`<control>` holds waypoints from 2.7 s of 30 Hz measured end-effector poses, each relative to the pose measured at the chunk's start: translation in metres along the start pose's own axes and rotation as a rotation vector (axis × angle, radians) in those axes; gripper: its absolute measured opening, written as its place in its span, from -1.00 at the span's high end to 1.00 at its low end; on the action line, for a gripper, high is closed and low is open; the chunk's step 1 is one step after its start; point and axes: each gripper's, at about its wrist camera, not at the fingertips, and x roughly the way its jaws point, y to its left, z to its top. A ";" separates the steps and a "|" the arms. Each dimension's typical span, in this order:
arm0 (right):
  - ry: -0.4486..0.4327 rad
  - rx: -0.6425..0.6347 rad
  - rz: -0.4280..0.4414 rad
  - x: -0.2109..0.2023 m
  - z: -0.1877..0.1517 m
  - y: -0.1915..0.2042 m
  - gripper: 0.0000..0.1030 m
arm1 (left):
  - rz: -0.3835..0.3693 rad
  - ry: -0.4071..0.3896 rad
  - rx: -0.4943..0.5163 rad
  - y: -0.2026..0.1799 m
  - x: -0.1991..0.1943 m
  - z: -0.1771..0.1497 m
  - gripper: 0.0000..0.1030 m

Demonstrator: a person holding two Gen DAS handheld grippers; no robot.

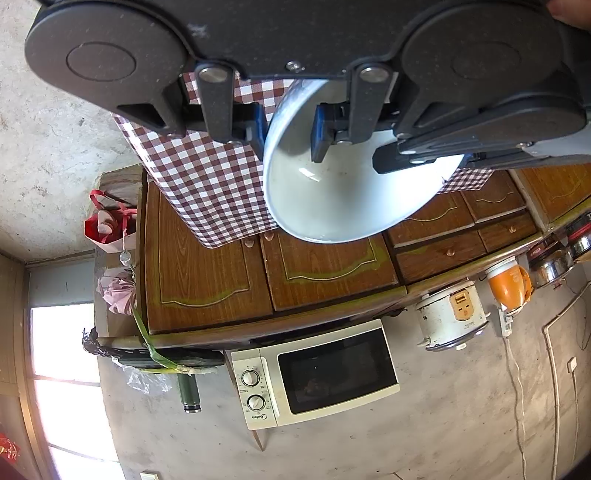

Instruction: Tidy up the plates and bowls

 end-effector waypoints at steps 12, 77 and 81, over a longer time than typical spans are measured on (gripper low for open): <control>-0.003 0.009 0.000 -0.012 -0.012 0.002 0.39 | -0.001 -0.005 0.012 -0.002 -0.008 -0.009 0.44; 0.013 0.033 -0.032 -0.040 -0.051 -0.004 0.39 | -0.018 0.021 0.004 -0.022 -0.025 -0.040 0.43; 0.017 0.039 -0.038 -0.043 -0.054 -0.006 0.39 | -0.023 0.026 0.006 -0.025 -0.026 -0.043 0.43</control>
